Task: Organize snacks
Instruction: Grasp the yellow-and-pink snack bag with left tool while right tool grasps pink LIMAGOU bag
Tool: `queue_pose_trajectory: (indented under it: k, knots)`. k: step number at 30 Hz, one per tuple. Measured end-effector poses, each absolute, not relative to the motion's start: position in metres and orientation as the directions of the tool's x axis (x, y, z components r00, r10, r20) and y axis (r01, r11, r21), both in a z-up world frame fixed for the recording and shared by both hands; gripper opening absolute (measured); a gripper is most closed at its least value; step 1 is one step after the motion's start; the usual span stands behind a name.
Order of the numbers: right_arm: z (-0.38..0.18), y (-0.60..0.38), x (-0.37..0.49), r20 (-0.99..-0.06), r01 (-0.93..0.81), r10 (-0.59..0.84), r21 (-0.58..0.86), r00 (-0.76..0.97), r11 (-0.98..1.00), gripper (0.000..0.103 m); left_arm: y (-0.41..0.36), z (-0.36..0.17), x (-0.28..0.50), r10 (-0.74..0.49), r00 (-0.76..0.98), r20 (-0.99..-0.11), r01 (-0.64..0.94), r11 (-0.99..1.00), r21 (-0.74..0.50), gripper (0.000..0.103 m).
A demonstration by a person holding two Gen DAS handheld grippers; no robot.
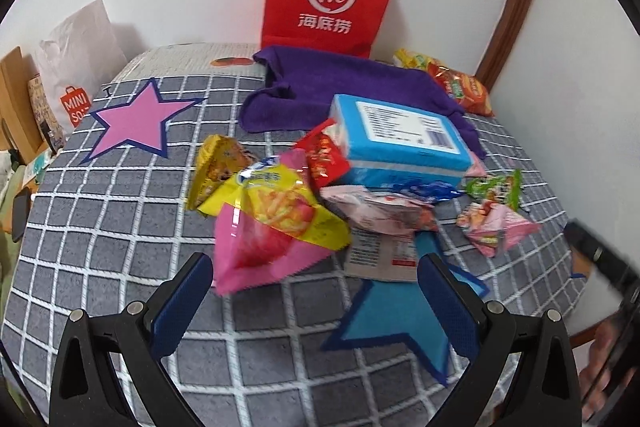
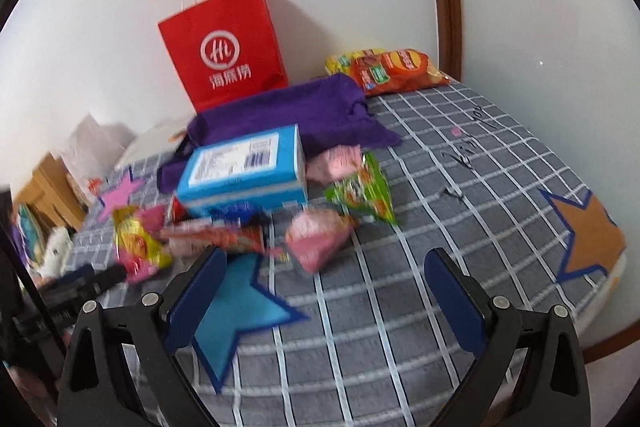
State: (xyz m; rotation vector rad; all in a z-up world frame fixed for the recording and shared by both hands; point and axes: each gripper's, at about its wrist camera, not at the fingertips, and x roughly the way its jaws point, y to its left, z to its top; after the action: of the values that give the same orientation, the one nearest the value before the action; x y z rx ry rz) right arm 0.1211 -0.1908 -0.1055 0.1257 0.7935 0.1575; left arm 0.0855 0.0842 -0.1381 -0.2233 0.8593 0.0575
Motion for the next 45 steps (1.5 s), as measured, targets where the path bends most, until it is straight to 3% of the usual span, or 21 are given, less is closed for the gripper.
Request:
queue_pose_trajectory:
  k: [6, 9, 15, 18, 20, 34, 40, 45]
  knots:
    - [-0.116, -0.180, 0.167, -0.725, -0.086, 0.166, 0.147, 0.668, 0.985, 0.098, 0.108, -0.143, 0.087, -0.012, 0.649, -0.761, -0.181, 0.969, -0.170, 0.102]
    - [-0.133, -0.171, 0.182, -0.766, -0.091, 0.156, 0.126, 0.623, 0.988, 0.087, 0.119, -0.144, 0.086, 0.022, 0.646, -0.763, -0.208, 0.967, -0.148, 0.102]
    - [-0.164, -0.163, 0.188, -0.807, -0.080, 0.123, 0.094, 0.578, 0.992, 0.082, 0.133, -0.145, 0.090, 0.017, 0.653, -0.757, -0.220, 0.961, -0.168, 0.102]
    - [-0.173, -0.165, 0.190, -0.818, -0.077, 0.135, 0.110, 0.559, 0.991, 0.067, 0.133, -0.149, 0.095, -0.009, 0.649, -0.761, -0.215, 0.957, -0.196, 0.102]
    - [-0.179, -0.167, 0.193, -0.824, -0.074, 0.140, 0.118, 0.549, 0.990, 0.065, 0.132, -0.152, 0.099, -0.018, 0.645, -0.764, -0.212, 0.956, -0.201, 0.102]
    - [-0.195, -0.169, 0.189, -0.777, -0.154, 0.206, 0.142, 0.594, 0.978, 0.065, 0.138, -0.169, 0.139, -0.068, 0.612, -0.788, -0.256, 0.926, -0.279, 0.102]
    - [-0.196, -0.167, 0.188, -0.769, -0.167, 0.221, 0.149, 0.600, 0.975, 0.065, 0.131, -0.173, 0.150, -0.063, 0.599, -0.798, -0.250, 0.932, -0.261, 0.093]
    - [-0.195, -0.172, 0.187, -0.761, -0.157, 0.248, 0.192, 0.599, 0.969, 0.054, 0.133, -0.175, 0.153, -0.097, 0.598, -0.796, -0.243, 0.924, -0.296, 0.084]
